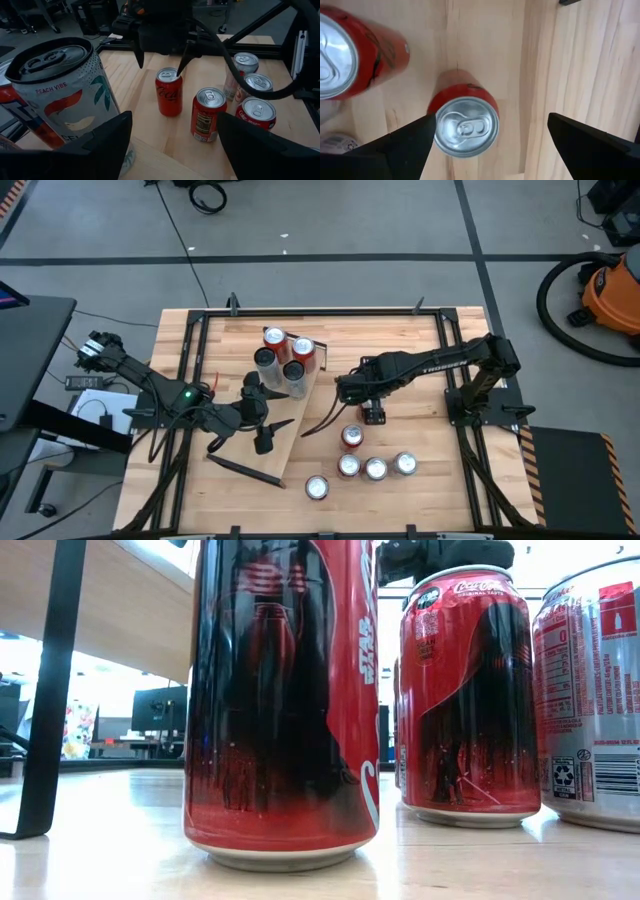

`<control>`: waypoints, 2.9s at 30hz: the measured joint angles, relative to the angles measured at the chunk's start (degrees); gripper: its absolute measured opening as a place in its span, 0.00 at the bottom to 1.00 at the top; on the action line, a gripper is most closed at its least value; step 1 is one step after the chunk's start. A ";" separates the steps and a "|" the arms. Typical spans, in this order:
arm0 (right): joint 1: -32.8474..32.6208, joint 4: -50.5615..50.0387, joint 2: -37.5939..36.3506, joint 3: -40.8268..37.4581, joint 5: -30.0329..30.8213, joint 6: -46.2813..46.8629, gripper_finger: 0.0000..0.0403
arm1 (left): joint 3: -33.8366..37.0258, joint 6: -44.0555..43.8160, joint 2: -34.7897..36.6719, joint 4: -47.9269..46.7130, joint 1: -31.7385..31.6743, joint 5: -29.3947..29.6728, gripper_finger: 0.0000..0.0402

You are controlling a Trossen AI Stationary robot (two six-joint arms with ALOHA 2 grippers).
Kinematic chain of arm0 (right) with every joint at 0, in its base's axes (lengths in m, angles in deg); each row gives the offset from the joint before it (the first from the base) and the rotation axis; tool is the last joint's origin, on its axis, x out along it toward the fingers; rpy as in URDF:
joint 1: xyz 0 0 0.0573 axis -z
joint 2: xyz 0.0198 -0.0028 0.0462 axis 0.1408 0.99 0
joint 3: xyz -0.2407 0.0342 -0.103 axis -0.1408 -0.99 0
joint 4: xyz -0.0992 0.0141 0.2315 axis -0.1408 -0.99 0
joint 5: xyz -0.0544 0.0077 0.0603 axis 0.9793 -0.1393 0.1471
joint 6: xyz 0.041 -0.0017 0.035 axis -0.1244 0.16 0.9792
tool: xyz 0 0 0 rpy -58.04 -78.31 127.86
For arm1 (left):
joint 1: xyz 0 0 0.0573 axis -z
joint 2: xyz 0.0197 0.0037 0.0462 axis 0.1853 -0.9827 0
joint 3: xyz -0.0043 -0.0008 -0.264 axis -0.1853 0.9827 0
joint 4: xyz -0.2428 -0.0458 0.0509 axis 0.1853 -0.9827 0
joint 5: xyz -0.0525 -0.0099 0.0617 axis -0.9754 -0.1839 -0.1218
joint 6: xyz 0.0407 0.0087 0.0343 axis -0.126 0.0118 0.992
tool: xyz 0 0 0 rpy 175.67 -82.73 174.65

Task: Place canned beverage on shelf
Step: Put the top red soda can on the shelf

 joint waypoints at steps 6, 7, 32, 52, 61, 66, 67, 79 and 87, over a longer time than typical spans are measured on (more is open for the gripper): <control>-1.52 -0.58 -0.01 0.00 0.04 -0.18 0.98 | 0.00 -0.34 0.00 0.00 -0.02 0.00 0.75; -1.66 -0.60 -0.02 0.00 0.04 -0.51 0.98 | 0.00 -0.39 0.00 0.00 -0.02 0.00 0.75; 0.58 6.49 -0.09 -12.13 -4.36 9.11 0.76 | 0.01 -0.83 0.00 -0.10 0.00 0.02 0.75; 1.73 10.49 -0.68 -12.07 -8.08 18.30 0.87 | 0.02 -1.38 0.00 -0.26 0.00 0.00 0.75; 2.96 7.61 -0.79 -8.59 -7.37 -9.95 0.87 | 0.00 -1.36 -0.02 -0.53 0.00 0.00 0.75; 2.96 8.04 -0.79 -8.60 -7.08 -22.79 0.87 | 0.00 -1.38 -0.02 -0.55 0.00 0.00 0.75; 2.96 8.14 -0.79 -8.59 -7.07 -24.31 0.87 | 0.00 -1.38 -0.02 -0.55 0.00 0.00 0.75; 2.94 12.44 -0.79 -8.61 -7.93 -38.16 0.87 | 0.00 -1.44 -0.02 -0.55 0.00 0.00 0.75; 2.94 12.45 -0.79 -8.63 -7.63 -31.49 0.87 | 0.02 -1.83 -0.02 -1.24 0.00 0.00 0.75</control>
